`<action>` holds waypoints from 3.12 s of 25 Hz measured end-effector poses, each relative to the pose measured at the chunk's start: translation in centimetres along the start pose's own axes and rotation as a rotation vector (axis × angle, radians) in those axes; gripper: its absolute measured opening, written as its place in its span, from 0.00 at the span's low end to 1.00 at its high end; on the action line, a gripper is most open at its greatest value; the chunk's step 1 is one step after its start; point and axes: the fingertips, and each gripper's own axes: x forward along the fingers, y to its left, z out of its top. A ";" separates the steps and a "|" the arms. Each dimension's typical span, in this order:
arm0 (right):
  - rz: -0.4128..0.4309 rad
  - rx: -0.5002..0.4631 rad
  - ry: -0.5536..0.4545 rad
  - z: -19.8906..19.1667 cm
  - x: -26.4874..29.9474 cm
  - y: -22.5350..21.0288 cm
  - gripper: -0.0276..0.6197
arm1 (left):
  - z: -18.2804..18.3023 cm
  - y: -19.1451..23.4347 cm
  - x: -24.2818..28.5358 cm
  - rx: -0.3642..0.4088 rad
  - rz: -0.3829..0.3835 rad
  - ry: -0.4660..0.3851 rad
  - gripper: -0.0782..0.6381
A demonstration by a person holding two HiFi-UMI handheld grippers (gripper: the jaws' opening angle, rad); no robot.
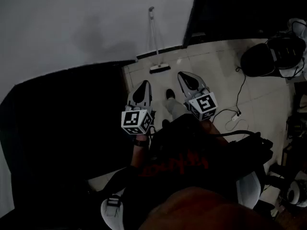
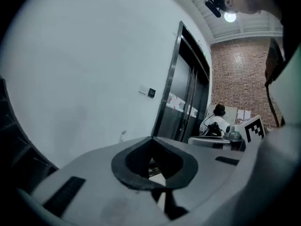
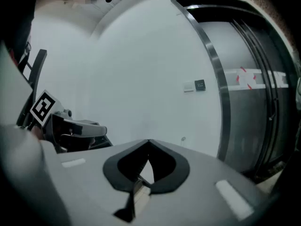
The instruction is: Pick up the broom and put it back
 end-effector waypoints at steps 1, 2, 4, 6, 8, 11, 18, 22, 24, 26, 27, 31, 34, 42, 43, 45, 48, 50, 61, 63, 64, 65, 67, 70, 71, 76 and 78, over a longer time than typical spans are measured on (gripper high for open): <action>-0.003 0.015 -0.013 0.1 0.9 -1.0 0.05 | 0.1 0.4 1.4 -0.012 -0.005 -0.001 0.12; -0.005 0.027 -0.026 0.2 2.0 -2.1 0.05 | 0.3 0.9 2.8 -0.020 -0.012 -0.004 0.12; -0.003 0.034 -0.048 0.7 4.6 -4.6 0.05 | 0.9 2.0 6.3 -0.007 -0.023 -0.009 0.12; 0.007 0.037 -0.064 0.8 8.2 -7.5 0.05 | 1.5 3.6 10.0 0.031 -0.016 0.002 0.12; 0.023 0.058 -0.058 0.9 12.1 -10.2 0.05 | 2.7 5.2 13.2 0.017 -0.010 -0.003 0.12; 0.055 0.081 -0.056 2.3 16.4 -13.5 0.13 | 5.9 6.2 16.9 -0.040 -0.035 -0.060 0.12; 0.113 0.122 0.146 -3.6 28.1 -21.2 0.35 | 6.7 9.1 23.4 -0.137 0.036 0.001 0.12; 0.082 0.131 0.318 -12.3 36.2 -26.2 0.41 | 6.8 11.3 26.7 -0.178 0.070 0.022 0.12; 0.058 0.106 0.391 -17.4 40.4 -28.2 0.40 | 6.7 12.5 27.4 -0.201 0.074 -0.002 0.12; 0.039 0.103 0.475 -24.0 44.4 -29.6 0.35 | 5.3 14.1 27.3 -0.243 0.074 -0.038 0.12; 0.039 0.105 0.518 -27.5 46.2 -30.2 0.37 | 4.0 14.8 27.3 -0.249 0.075 -0.049 0.12; 0.068 0.071 0.608 -36.8 52.2 -31.1 0.43 | -2.3 16.7 27.0 -0.229 0.090 -0.032 0.12; 0.039 0.022 0.612 -38.2 54.3 -32.8 0.18 | -3.7 17.9 26.9 -0.229 0.098 -0.045 0.12; 0.116 -0.126 0.439 -21.6 40.4 -29.6 0.18 | 7.3 11.8 30.8 -0.137 -0.068 -0.049 0.12; 0.111 -0.150 0.390 -17.5 38.9 -29.6 0.18 | 8.8 11.4 31.5 -0.129 -0.084 -0.050 0.12; 0.110 -0.190 0.278 -8.4 36.4 -28.1 0.18 | 12.1 11.2 31.6 -0.101 -0.107 -0.061 0.12; 0.109 -0.234 0.126 3.8 32.8 -24.6 0.18 | 16.8 10.4 30.5 -0.044 -0.148 -0.100 0.12; 0.100 -0.229 0.023 10.5 31.0 -22.9 0.18 | 18.9 10.1 29.9 0.009 -0.163 -0.125 0.12; 0.058 -0.218 -0.193 20.4 27.8 -21.0 0.18 | 22.6 10.9 30.1 0.013 -0.208 -0.236 0.12; 0.052 -0.200 -0.180 19.9 27.7 -21.7 0.18 | 22.7 10.8 30.8 0.026 -0.213 -0.236 0.12; 0.050 -0.191 -0.163 19.1 27.9 -22.0 0.18 | 22.4 10.9 31.0 0.036 -0.209 -0.228 0.12; 0.050 -0.183 -0.137 17.5 28.1 -22.4 0.18 | 21.8 11.1 31.2 0.043 -0.202 -0.216 0.12; 0.053 -0.175 -0.061 13.0 29.0 -23.1 0.18 | 20.1 11.3 31.5 0.058 -0.181 -0.171 0.12; 0.059 -0.187 0.094 4.4 31.1 -25.0 0.18 | 18.2 10.8 32.0 0.061 -0.146 -0.075 0.12; 0.057 -0.186 0.155 0.7 32.0 -25.7 0.18 | 17.4 10.6 32.1 0.056 -0.138 -0.042 0.12; 0.102 -0.052 0.501 -21.5 36.4 -24.5 0.18 | 10.1 11.5 29.4 -0.022 -0.094 0.122 0.12; 0.184 -0.064 0.637 -27.8 39.3 -25.5 0.18 | 7.8 12.6 29.9 -0.055 -0.042 0.133 0.12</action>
